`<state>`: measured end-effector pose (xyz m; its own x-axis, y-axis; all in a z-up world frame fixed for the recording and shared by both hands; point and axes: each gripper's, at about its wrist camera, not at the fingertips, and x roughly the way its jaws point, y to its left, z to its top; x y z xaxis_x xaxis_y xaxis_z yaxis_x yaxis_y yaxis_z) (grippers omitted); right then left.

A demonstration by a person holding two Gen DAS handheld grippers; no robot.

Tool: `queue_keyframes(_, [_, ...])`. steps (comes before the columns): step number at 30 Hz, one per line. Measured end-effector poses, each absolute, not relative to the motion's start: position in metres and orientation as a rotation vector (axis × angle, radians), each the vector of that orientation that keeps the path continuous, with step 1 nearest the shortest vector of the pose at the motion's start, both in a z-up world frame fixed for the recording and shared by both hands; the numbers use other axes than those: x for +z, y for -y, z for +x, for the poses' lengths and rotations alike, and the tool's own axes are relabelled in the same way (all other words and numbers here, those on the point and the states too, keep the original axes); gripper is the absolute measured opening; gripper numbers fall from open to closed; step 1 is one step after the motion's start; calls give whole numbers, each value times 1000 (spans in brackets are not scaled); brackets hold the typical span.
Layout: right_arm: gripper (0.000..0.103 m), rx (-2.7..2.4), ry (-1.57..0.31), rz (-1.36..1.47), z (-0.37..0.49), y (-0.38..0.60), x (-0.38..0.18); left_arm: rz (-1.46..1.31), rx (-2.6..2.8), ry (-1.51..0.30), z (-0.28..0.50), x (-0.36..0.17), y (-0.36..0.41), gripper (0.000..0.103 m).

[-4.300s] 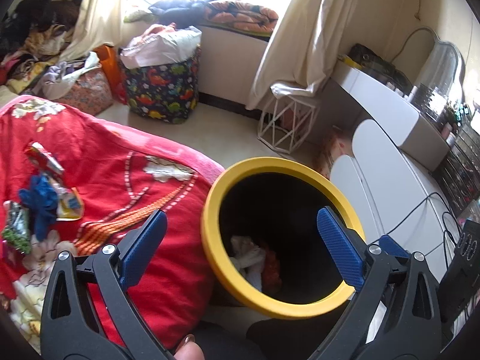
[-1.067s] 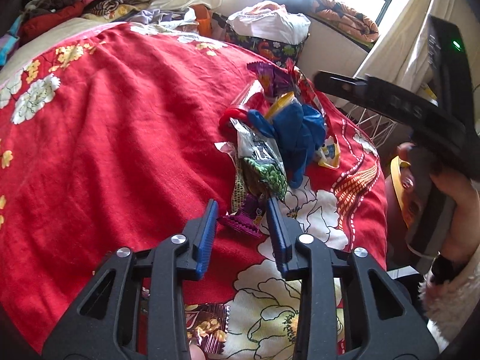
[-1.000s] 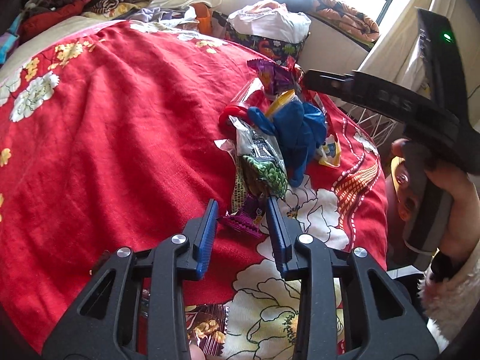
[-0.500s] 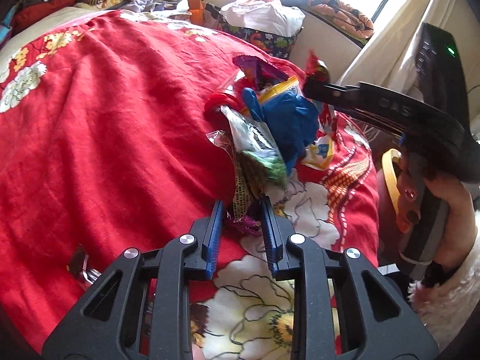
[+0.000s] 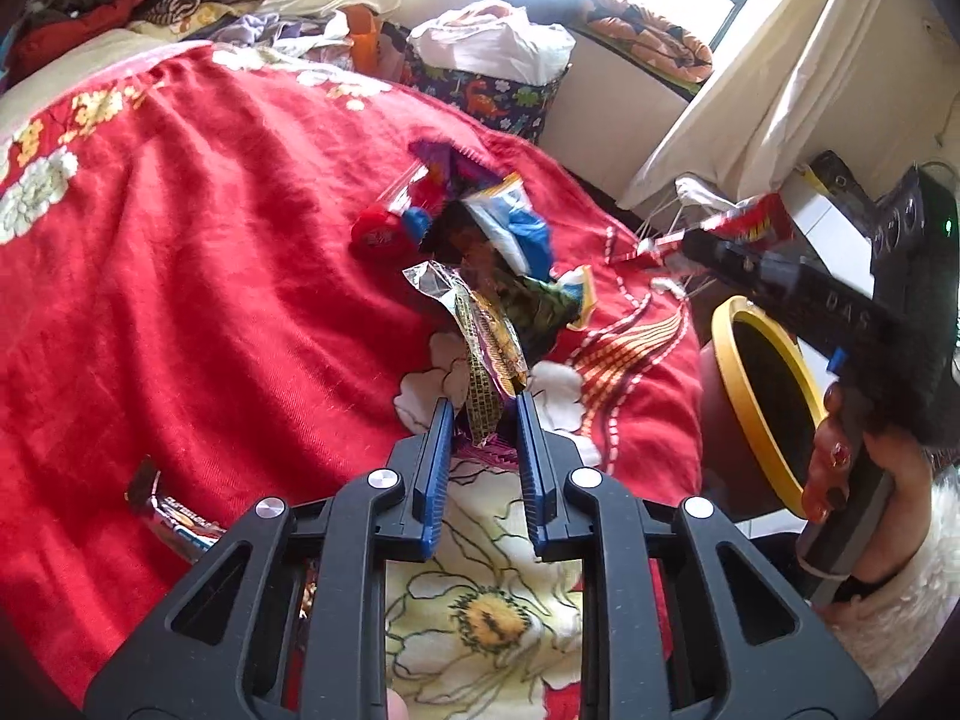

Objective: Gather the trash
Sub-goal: 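Carry both wrappers with both tools over the yellow-rimmed bin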

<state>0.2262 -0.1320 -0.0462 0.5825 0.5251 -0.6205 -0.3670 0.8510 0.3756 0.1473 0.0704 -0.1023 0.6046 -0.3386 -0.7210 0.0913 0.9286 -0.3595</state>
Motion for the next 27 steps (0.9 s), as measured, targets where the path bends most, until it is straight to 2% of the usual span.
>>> queue_keyframes(27, [12,469,-711,261,161,187,-16,-263,-356,-791,133,-53,-15,15])
